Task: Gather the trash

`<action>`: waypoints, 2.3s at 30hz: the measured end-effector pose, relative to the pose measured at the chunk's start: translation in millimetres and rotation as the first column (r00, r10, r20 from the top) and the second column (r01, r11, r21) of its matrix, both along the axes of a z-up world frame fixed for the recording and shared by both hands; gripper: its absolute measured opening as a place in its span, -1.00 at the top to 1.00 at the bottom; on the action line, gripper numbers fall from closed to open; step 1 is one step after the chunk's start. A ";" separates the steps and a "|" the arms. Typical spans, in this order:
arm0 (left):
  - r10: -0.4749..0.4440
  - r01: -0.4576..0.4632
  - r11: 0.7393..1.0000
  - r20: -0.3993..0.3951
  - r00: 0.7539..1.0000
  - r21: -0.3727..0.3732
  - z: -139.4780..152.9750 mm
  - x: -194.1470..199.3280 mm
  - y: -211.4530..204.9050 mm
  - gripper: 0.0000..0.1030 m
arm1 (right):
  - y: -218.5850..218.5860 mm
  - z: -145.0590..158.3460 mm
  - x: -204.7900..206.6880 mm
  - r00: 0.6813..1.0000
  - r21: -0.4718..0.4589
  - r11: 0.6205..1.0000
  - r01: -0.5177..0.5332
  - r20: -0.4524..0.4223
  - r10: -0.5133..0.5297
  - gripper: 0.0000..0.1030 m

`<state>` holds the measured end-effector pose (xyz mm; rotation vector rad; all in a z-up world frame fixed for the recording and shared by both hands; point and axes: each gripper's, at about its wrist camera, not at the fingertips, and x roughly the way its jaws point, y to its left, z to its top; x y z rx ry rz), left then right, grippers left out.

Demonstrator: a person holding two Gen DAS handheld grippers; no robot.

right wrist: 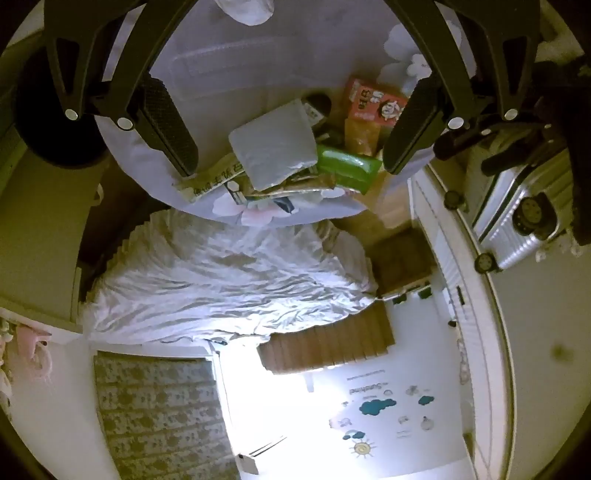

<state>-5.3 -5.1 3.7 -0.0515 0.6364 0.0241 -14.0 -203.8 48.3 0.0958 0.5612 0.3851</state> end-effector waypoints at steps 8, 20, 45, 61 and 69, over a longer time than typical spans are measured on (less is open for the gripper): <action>-0.001 0.001 1.000 0.001 1.000 -0.014 2.4 -2.1 -3.3 -0.90 | -2.7 -1.4 -0.8 1.000 -0.001 1.000 0.013 0.003 -0.013 -0.92; 0.006 -0.007 1.000 -0.008 1.000 -0.024 1.7 -1.0 0.5 -0.90 | -9.5 -6.4 2.4 0.999 0.015 0.999 0.033 -0.011 -0.033 -0.92; 0.012 -0.012 1.000 -0.019 1.000 -0.020 -2.4 -0.3 2.1 -0.90 | -15.8 -17.6 8.9 0.998 0.039 0.998 0.045 -0.049 -0.043 -0.92; 0.013 -0.013 1.000 -0.022 1.000 -0.017 -3.1 0.2 0.2 -0.90 | -20.0 -19.9 10.3 0.997 0.046 0.998 0.048 -0.054 -0.046 -0.92; 0.014 -0.014 1.000 -0.023 1.000 -0.018 -3.1 0.4 0.3 -0.90 | -21.0 -20.0 10.5 0.997 0.046 0.998 0.050 -0.058 -0.047 -0.92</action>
